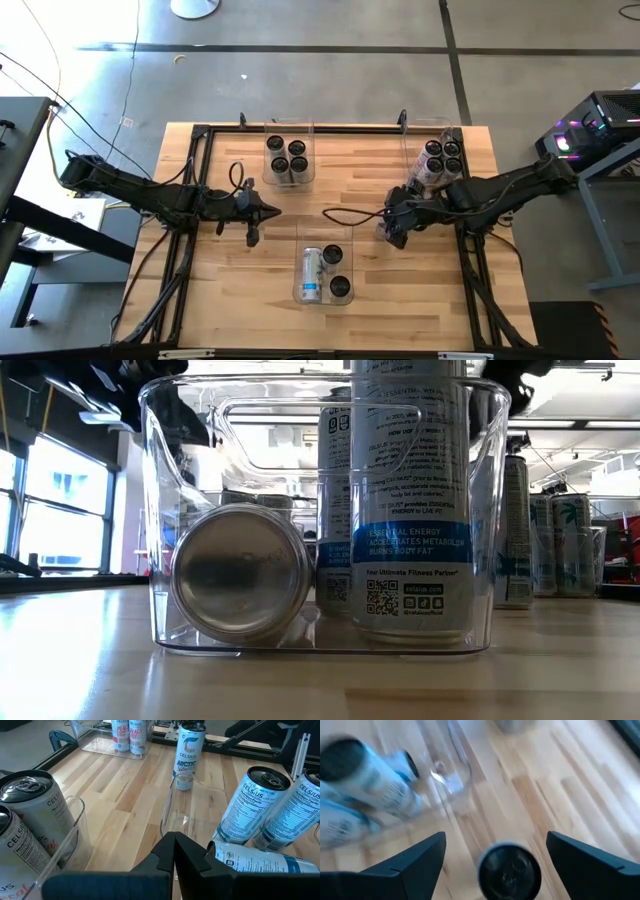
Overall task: Sort soda cans
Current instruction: Remove the white/blue soda can from the transparent bin
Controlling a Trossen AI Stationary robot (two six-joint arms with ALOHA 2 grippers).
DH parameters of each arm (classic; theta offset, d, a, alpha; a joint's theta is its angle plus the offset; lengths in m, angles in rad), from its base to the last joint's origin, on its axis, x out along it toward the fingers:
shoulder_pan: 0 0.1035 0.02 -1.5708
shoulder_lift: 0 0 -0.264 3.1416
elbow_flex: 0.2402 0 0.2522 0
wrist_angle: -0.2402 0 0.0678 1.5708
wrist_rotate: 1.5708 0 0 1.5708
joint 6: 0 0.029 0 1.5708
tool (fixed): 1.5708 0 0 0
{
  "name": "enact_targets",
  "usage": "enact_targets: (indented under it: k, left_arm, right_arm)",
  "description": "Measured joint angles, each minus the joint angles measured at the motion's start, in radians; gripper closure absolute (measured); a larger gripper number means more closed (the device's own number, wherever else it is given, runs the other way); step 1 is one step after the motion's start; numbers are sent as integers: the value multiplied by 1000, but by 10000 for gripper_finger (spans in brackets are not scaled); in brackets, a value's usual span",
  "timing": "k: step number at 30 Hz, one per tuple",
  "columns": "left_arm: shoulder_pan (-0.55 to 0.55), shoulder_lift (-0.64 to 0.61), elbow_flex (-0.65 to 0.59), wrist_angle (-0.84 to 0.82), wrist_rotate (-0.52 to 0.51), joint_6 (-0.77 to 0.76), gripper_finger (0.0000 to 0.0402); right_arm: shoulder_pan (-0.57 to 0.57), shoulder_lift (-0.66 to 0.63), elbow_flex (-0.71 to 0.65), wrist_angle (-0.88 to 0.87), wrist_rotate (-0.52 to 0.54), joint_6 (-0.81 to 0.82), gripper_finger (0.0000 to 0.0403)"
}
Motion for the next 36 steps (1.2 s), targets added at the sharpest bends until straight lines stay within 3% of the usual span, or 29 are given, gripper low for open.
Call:
enact_targets:
  k: [4, 8, 12, 15, 27, 36]
  left_arm:
    - [0, 0, 0, -8, 0, -16, 401]
    - [0, 0, 0, -23, 1, -25, 401]
    - [0, 0, 0, -27, 1, -26, 401]
    - [0, 0, 0, -24, 0, -26, 401]
    - [0, 0, 0, -23, 0, -26, 401]
    - [0, 0, 0, -24, 0, -26, 401]
  right_arm:
    - [40, 0, 51, 128, 43, -79, 61]
    - [88, 19, -4, 514, 56, -291, 61]
    - [107, 115, -61, 802, 30, -410, 61]
    - [96, 203, -61, 885, -2, -415, 61]
    - [3, 407, 63, 722, -274, -345, 61]
    - [-7, 480, 149, 559, -303, -390, 61]
